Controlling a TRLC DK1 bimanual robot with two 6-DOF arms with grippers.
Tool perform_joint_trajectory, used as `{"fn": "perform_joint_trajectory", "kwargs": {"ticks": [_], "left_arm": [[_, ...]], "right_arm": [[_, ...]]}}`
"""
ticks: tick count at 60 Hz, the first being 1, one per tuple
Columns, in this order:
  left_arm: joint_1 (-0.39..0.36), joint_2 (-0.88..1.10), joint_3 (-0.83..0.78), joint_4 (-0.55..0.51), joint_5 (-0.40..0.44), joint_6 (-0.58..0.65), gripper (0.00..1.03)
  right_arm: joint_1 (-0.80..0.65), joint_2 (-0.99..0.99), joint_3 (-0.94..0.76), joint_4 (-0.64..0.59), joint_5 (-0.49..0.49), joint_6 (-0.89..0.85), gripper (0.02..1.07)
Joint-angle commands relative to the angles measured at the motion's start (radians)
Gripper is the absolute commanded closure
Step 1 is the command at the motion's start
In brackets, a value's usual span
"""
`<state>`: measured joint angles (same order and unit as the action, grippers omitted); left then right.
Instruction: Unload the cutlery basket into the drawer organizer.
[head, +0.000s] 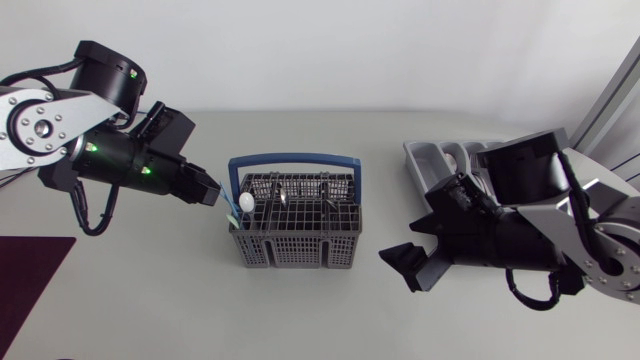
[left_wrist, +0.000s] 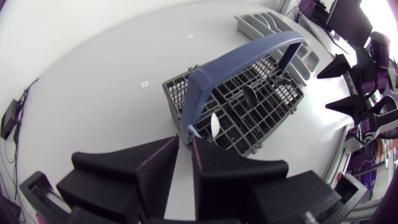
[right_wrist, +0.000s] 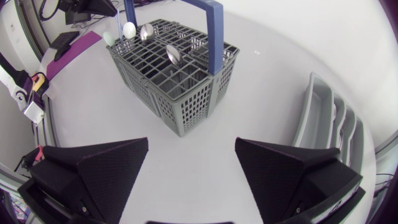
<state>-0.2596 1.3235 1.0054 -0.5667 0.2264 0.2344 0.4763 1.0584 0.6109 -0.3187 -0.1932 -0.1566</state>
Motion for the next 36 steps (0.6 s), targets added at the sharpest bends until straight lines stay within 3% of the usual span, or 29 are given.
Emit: {"fn": "perform_joint_trajectory", "kwargs": {"ticks": [1, 36], "left_arm": [[-0.01, 0.022, 0.007, 0.008, -0.004, -0.024, 0.73], [-0.032, -0.01, -0.014, 0.018, -0.01, -0.02, 0.89]], "right_arm": [[0.002, -0.011, -0.03, -0.01, 0.005, 0.017, 0.07], [0.001, -0.025, -0.031, -0.011, 0.005, 0.017, 0.07]]}}
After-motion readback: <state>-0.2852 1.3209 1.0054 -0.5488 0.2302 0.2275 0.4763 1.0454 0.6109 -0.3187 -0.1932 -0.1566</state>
